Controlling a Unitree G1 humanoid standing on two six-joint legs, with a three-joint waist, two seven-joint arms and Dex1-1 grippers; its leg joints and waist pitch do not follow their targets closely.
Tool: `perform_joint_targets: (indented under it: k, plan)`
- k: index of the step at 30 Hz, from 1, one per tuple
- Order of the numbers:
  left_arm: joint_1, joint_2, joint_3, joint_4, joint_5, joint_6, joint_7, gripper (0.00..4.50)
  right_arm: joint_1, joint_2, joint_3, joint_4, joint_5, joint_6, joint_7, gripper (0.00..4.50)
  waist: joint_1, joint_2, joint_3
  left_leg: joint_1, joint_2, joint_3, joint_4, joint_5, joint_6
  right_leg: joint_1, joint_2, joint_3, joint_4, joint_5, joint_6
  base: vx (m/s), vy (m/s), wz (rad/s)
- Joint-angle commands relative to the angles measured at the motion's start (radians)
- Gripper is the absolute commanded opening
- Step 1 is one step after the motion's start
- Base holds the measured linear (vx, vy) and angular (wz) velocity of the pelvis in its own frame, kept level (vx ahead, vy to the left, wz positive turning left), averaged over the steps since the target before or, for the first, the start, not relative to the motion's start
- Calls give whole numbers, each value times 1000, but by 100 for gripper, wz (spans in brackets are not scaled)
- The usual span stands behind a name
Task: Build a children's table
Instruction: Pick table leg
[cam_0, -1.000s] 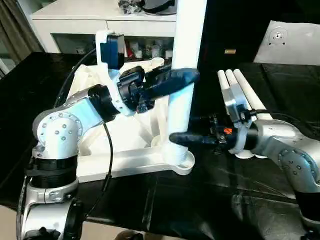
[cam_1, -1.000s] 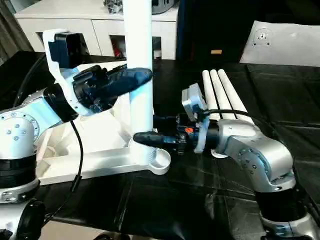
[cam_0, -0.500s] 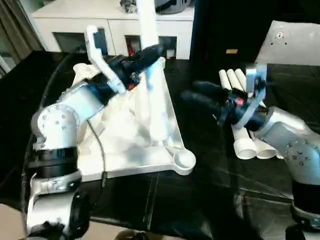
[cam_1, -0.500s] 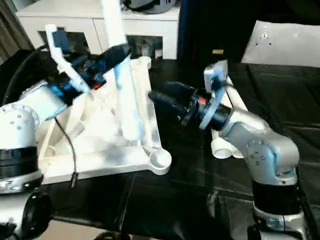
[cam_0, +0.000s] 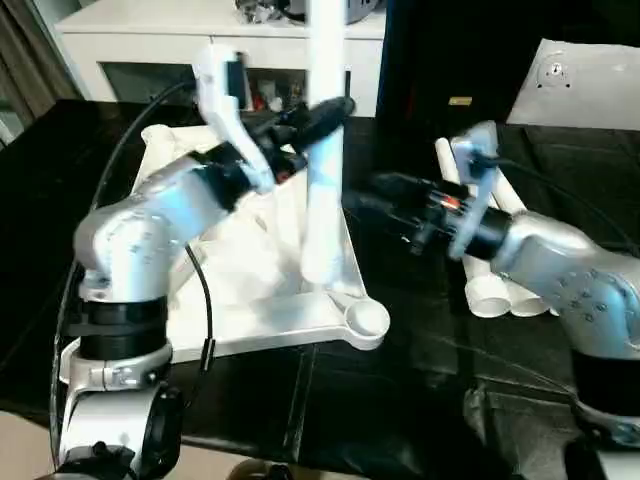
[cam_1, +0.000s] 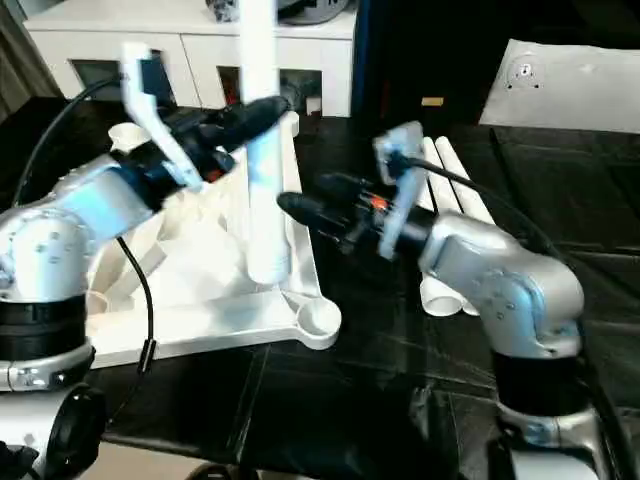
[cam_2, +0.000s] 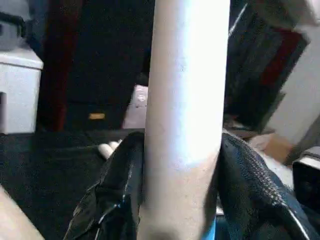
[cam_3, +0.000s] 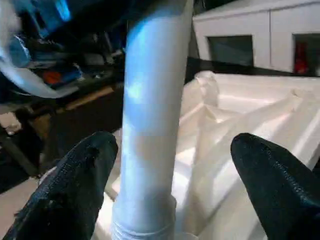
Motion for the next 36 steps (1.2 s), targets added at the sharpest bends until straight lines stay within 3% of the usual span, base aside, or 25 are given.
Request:
perform_joint_targets:
  k: [1,3,6,9,11,12,15,19,24,36]
  plan:
    - [-12,-5,-41,-44,65,-41,37,182,-7,23,33,-21,-35,10,-53,404,-1,-19,-70,7,36,-8,-69,-50,19,55,-74,44,-82,-283,-116,0,0,0]
    - [-7,-16,-54,-55,82,-52,55,182,-4,41,44,-22,-41,10,-72,404,-2,-22,-73,5,36,-6,-67,-20,23,60,-76,46,-74,-208,-142,0,0,0]
    - [3,-29,-84,-65,135,-82,87,182,-3,64,64,-14,-57,-1,-92,404,-1,-21,-73,3,35,-5,-66,-9,31,62,-76,46,-72,-178,-154,0,0,0]
    - [15,-42,-113,-74,180,-105,106,182,-14,102,74,12,-78,-8,-129,404,-3,-26,-73,3,36,-3,-68,-15,28,62,-78,47,-72,-189,-155,0,0,0]
    - [18,-43,-120,-77,184,-106,104,182,-17,109,76,20,-85,-10,-136,404,-3,-23,-71,6,37,-3,-69,-28,21,59,-78,47,-75,-212,-152,0,0,0]
    - [20,-43,-135,-82,203,-116,102,182,-29,125,86,44,-109,-15,-158,404,-4,-32,-74,6,37,-3,-69,-31,17,62,-79,47,-74,-221,-148,0,0,0]
    - [20,-43,-147,-86,226,-130,103,182,-37,137,90,64,-121,-20,-172,404,-4,-27,-70,6,37,-3,-71,-55,-2,60,-80,48,-77,-256,-135,0,0,0]
    - [19,-44,-161,-90,249,-143,99,182,-48,149,99,90,-129,-18,-159,404,-4,-34,-72,8,38,-4,-71,-49,-6,61,-80,48,-74,-226,-139,0,0,0]
    - [23,-53,-165,-91,257,-150,98,182,-49,158,107,98,-130,-19,-153,342,-2,-35,-76,4,37,-2,-67,-15,7,64,-80,50,-67,-172,-149,0,0,0]
    - [18,-67,-174,-98,269,-147,80,181,-61,189,88,147,-133,-38,-147,240,1,-36,-78,5,36,-1,-66,-20,7,65,-81,50,-66,-175,-155,0,0,0]
